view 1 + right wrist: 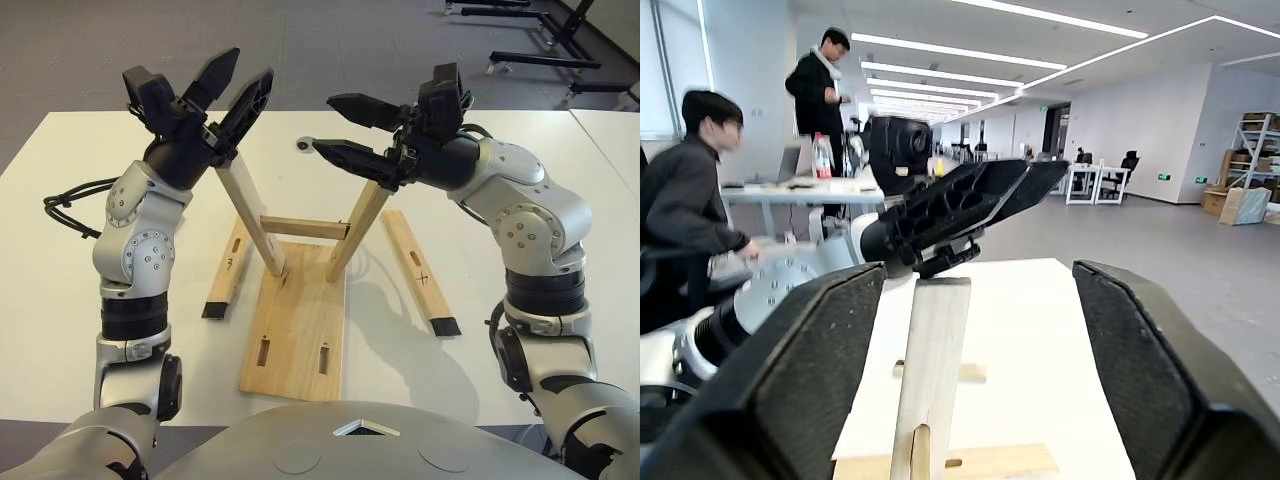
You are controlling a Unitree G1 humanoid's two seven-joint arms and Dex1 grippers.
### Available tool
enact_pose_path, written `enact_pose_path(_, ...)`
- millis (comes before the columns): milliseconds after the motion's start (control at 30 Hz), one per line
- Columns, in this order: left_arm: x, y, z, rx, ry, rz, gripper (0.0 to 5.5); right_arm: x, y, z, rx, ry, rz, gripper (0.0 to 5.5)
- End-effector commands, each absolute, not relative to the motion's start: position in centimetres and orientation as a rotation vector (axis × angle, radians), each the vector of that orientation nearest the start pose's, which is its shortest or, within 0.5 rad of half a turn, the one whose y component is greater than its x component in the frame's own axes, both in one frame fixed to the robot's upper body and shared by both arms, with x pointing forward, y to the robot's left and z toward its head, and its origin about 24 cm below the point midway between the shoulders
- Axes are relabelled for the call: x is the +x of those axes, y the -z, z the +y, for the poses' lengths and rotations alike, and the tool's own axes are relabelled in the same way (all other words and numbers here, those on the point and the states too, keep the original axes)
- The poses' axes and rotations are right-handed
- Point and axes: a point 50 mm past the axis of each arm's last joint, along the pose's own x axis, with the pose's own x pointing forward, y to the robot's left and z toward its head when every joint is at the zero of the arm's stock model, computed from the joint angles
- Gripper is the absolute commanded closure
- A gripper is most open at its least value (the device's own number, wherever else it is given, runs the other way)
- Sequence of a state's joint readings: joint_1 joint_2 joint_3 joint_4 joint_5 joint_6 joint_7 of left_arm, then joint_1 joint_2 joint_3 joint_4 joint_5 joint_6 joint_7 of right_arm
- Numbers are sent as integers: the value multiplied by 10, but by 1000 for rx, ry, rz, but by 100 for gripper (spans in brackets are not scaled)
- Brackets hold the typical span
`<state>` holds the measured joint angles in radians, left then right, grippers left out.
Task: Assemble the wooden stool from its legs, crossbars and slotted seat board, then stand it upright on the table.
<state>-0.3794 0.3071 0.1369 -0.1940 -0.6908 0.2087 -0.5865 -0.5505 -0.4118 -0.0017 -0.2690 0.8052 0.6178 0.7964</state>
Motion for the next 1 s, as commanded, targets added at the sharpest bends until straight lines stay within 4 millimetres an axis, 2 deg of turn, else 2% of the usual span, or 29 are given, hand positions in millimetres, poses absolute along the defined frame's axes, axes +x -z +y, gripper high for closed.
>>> enact_pose_path(33,268,-220,201,-349,790,-610,228,280,-255,-152,185,-1241,-334,205)
enact_pose_path(100,251,-241,223,-361,843,-691,228,274,-271,-174,233,-1253,-394,205)
enact_pose_path(167,235,-253,234,-387,912,-725,228,263,-279,-191,282,-1311,-405,205)
enact_pose_path(267,211,-250,233,-479,1071,-677,228,244,-279,-196,378,-1428,-350,205)
enact_pose_path(300,201,-238,228,-521,1140,-593,228,236,-271,-191,412,-1478,-288,205)
enact_pose_path(367,187,-200,208,-615,1235,-317,228,214,-237,-180,443,-1566,-64,205)
enact_pose_path(433,173,-159,187,-668,1265,-30,228,196,-200,-172,483,-1580,173,205)
enact_pose_path(500,164,-130,178,-694,1245,151,228,189,-172,-163,508,-1545,307,205)
enact_pose_path(600,165,-103,184,-677,1209,298,228,186,-136,-142,478,-1483,421,205)
enact_pose_path(667,172,-95,196,-636,1198,341,228,186,-119,-124,486,-1426,450,205)
enact_pose_path(767,187,-109,223,-612,1227,283,228,167,-102,-103,576,-1359,515,205)
enact_pose_path(833,194,-113,233,-608,1256,282,228,165,-81,-98,608,-1264,572,205)
enact_pose_path(900,199,-112,236,-583,1265,311,228,167,-64,-96,583,-1187,623,205)
enact_pose_path(1000,211,-110,229,-556,1270,312,228,177,-49,-90,520,-1082,629,205)
